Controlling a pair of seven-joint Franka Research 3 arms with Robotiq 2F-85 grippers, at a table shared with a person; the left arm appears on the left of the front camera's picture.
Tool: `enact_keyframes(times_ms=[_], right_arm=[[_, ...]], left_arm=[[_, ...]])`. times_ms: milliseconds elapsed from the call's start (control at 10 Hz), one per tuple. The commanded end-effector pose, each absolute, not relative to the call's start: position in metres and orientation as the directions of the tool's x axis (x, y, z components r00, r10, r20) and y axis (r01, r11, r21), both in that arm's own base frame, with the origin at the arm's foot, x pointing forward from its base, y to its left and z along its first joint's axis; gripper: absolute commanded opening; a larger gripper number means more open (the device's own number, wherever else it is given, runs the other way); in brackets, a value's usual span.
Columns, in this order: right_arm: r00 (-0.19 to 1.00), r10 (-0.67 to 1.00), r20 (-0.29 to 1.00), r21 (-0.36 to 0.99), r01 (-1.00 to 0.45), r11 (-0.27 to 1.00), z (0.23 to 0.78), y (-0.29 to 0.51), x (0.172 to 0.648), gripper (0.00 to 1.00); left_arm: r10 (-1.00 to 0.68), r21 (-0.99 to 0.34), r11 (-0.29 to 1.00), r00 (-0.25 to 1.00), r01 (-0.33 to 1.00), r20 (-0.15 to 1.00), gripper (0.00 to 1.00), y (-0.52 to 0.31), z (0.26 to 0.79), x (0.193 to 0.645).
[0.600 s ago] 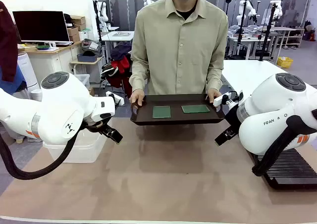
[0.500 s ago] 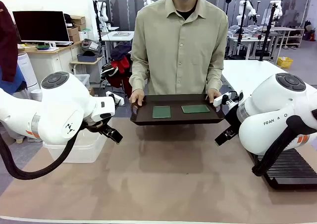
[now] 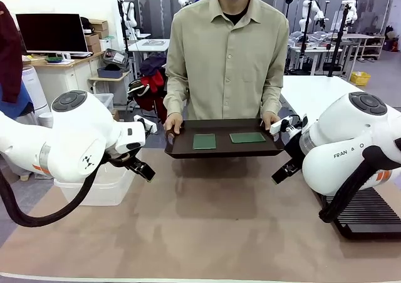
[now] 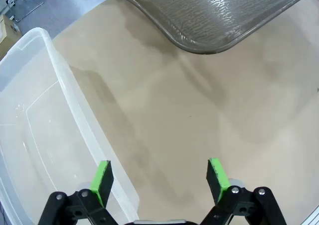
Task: Sort PCBs into racks and boxes based on the side picked up.
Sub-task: Pick up the Blank PCB handed by the Human.
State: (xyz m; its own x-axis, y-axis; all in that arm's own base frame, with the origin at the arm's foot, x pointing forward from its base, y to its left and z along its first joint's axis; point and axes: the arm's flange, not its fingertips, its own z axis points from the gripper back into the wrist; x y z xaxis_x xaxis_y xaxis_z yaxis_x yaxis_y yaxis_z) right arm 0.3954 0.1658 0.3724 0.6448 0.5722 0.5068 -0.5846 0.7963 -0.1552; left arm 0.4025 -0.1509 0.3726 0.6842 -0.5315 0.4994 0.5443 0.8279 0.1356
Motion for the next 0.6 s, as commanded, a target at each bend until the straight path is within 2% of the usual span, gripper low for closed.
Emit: enact_keyframes(times_ms=[0,500], right_arm=[[0.645,0.572,0.507,-0.155,-0.584,0.797,0.3724,0.1657,0.3954,1.00],[0.645,0.572,0.507,-0.155,-0.584,0.797,0.3724,0.1657,0.3954,1.00]], left_arm=[[-0.532,0.136,0.828,0.684,0.544,0.499,1.00,-0.1509,0.3725,0.4025],[-0.532,0.136,0.828,0.684,0.544,0.499,1.00,-0.1509,0.3725,0.4025]])
